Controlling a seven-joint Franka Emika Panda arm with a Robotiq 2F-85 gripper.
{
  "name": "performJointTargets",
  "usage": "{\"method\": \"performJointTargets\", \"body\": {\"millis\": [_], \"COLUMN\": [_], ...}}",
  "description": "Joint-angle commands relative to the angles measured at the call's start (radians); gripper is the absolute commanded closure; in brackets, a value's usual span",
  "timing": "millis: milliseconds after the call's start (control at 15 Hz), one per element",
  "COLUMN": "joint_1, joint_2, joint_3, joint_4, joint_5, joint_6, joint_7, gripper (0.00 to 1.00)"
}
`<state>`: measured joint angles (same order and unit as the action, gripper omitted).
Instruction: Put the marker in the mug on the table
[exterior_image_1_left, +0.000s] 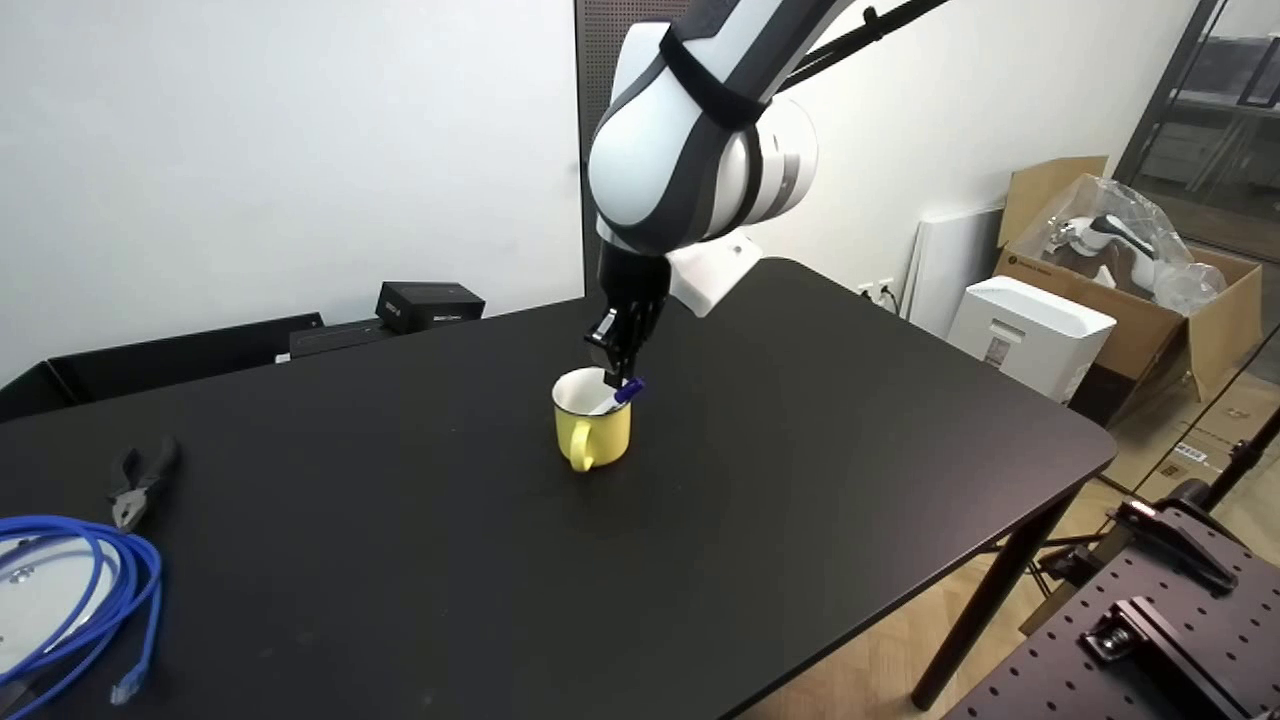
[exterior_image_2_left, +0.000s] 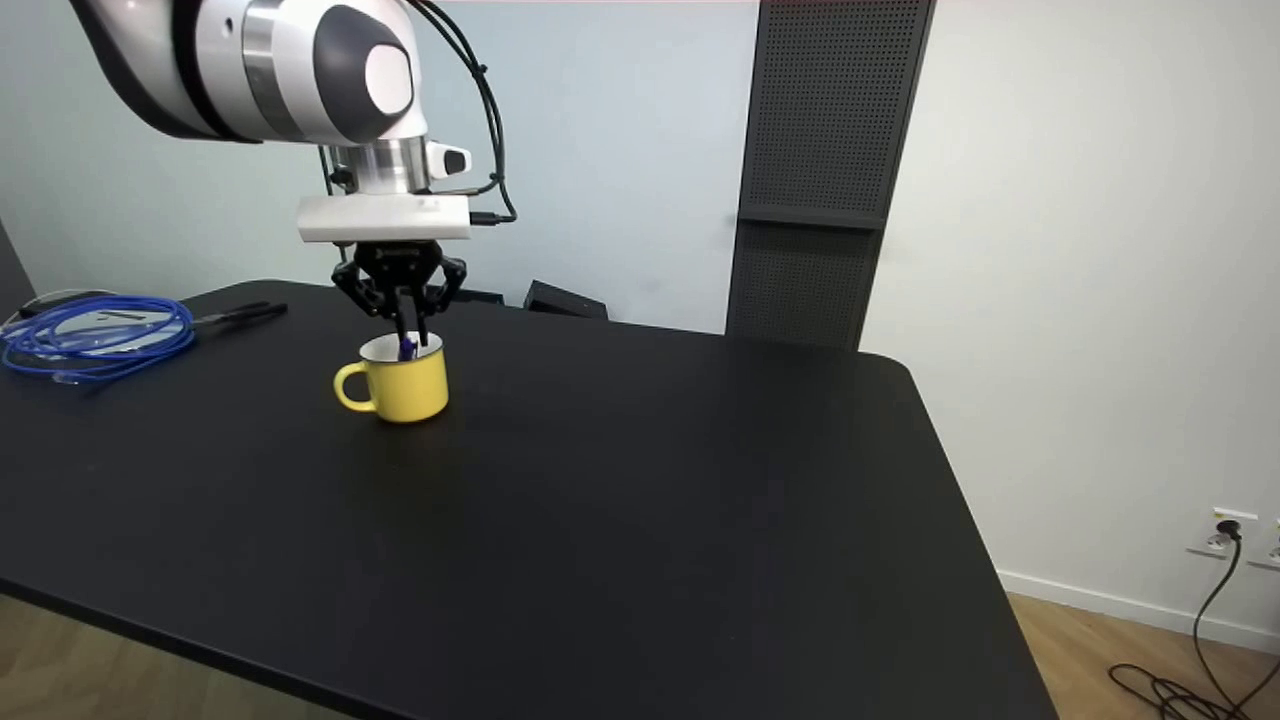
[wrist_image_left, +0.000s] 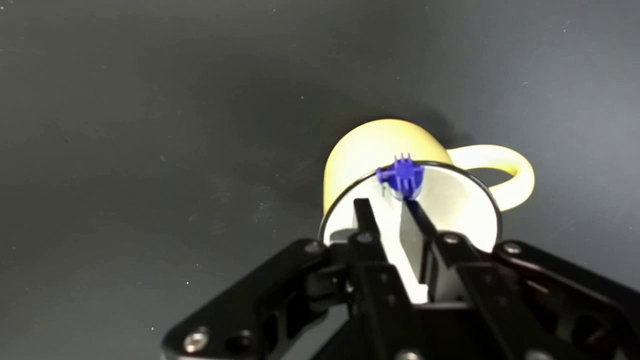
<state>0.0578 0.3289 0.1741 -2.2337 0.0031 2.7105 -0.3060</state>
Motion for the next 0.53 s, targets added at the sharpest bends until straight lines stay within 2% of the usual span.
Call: {"method": "performJointTargets", "body": {"millis": [0,467], "joint_1": [-0.02,-0.024], "joint_2": [-0.03,-0.068], "joint_3": [0.016,0.013], "joint_4": [0.006,-0.008], "joint_5": [0.02,0.048], "joint_6": [-0.049,-0.098], "joint_7": [-0.024,-0.05], "gripper": [0.48,0.02]}}
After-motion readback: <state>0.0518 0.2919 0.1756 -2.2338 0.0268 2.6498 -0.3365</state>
